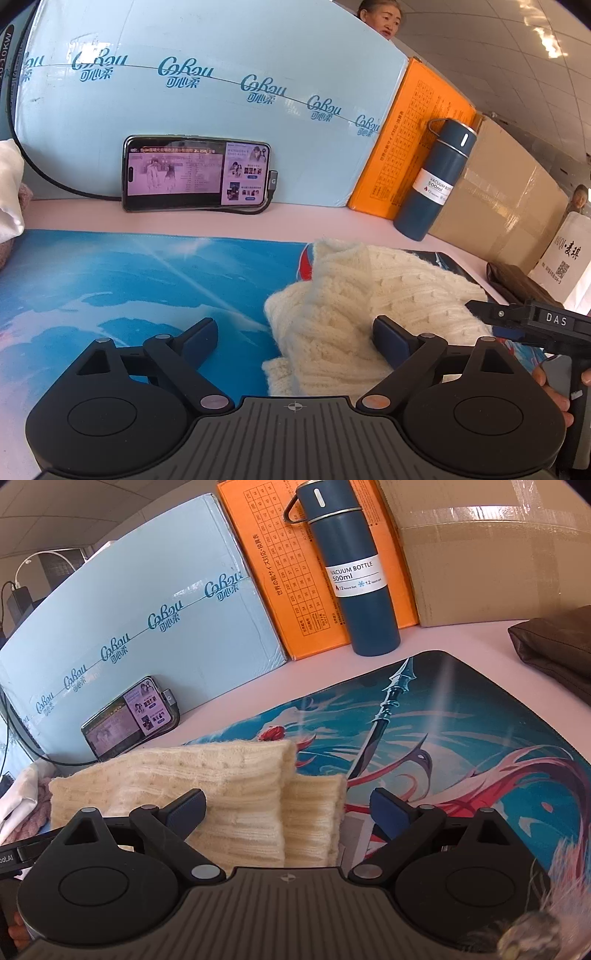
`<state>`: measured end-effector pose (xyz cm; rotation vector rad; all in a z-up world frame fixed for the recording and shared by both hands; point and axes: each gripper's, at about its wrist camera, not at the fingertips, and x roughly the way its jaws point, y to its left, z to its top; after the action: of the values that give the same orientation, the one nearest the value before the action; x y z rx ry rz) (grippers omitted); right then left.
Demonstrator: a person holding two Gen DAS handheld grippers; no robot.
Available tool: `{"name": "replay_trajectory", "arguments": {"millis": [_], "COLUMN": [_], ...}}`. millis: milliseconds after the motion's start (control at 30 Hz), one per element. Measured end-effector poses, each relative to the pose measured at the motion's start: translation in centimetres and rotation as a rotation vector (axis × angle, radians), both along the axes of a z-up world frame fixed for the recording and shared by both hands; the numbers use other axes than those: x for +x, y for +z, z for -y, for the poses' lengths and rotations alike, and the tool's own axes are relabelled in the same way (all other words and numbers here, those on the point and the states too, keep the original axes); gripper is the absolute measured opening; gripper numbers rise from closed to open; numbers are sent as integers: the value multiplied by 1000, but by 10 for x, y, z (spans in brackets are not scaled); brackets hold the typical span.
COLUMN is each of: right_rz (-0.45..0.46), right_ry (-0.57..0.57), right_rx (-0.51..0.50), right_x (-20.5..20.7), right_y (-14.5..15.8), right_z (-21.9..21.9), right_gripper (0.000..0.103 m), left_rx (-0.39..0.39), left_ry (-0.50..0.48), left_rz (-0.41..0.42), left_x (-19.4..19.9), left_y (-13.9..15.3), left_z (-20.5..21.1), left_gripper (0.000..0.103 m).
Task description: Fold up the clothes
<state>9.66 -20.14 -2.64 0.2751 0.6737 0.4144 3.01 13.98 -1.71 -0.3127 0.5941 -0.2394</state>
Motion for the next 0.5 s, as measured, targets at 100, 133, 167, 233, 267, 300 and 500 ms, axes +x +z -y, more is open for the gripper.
{"name": "replay_trajectory", "arguments": {"millis": [100,133,167,233,267,300,500], "right_rz": [-20,-27,-36,-58,-69,-80,-109], "right_ry": [52,60,69,59,59,64,50], "right_rx": [-11,-12,-5,3,8,21,-4], "right_x": [8,10,11,14,15,15,9], "right_y": [1,2,2,3,4,4,12], "right_z": [-7,-10,-11,-13,-13,-13,-15], "right_gripper": [96,96,96,96,96,96,96], "left_rx": [-41,-44,-46,-46,-46,-45,27], "left_ry": [-86,-105,-118,-120,-121,-121,-142], "left_rz": [2,1,1,-1,-1,1,82], "left_x": [-2,-2,-2,-2,-2,-2,-8], "left_y": [-2,-2,-2,-2,-3,-3,6], "left_z": [6,9,11,12,13,13,21], "left_gripper": [100,100,100,101,100,101,100]}}
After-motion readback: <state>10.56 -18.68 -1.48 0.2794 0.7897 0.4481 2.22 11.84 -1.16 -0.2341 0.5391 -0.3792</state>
